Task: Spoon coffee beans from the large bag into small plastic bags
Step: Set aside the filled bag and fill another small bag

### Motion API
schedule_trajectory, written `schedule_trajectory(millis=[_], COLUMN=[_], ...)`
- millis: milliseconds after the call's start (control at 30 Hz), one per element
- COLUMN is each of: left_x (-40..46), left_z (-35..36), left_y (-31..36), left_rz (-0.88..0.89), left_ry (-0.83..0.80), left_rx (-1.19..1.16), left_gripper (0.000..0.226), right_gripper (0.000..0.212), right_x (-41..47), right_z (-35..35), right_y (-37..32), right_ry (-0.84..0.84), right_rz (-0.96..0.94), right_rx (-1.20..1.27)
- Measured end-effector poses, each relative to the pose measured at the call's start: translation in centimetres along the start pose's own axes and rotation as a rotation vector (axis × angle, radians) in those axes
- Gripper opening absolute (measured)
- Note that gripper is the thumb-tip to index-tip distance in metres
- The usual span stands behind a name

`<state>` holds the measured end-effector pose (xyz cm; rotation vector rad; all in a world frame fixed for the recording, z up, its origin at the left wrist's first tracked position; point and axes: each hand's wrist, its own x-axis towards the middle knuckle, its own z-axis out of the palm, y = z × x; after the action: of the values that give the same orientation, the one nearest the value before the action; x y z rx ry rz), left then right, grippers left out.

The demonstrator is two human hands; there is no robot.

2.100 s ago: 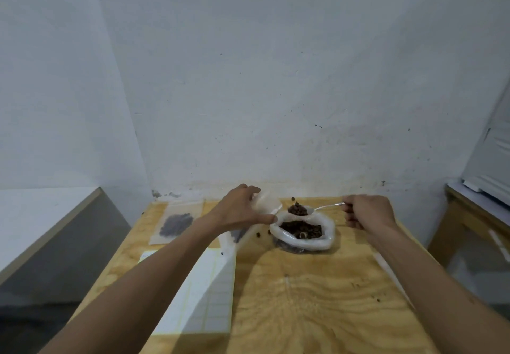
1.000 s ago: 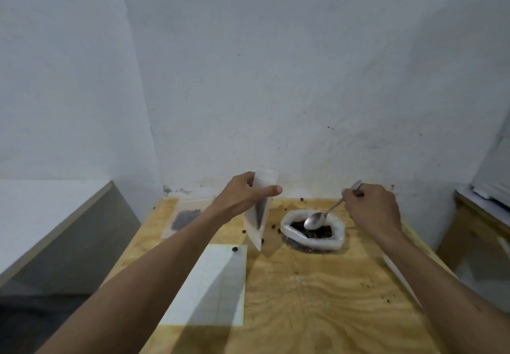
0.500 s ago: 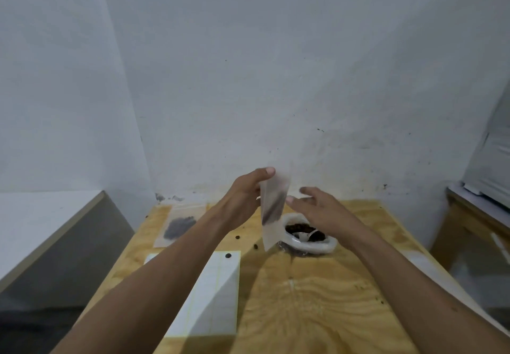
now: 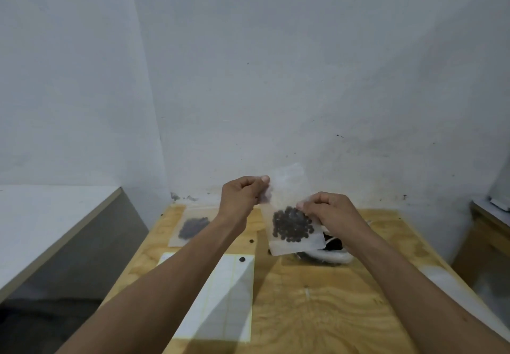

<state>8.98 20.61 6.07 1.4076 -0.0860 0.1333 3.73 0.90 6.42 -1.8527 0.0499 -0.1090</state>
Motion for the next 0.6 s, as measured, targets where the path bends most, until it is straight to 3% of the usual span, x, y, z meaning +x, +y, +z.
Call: schedule_trajectory(millis=[200,600], left_x=[-0.4,-1.2], left_z=[0.0,-1.5], left_y=[0.4,0.5], left_rz=[0.048,0.053], left_ry=[-0.069,-0.049], left_rx=[0.101,0.183], left_gripper=[0.015,0.017], right_gripper=[0.03,0.016], right_x=[0.6,2.2], right_z=[0.1,2.5], right_y=[-1.4,-3.7], right_ry=[-0.011,-0.088], right_rz=[-0.086,-0.148], right_rx=[0.032,-0.185])
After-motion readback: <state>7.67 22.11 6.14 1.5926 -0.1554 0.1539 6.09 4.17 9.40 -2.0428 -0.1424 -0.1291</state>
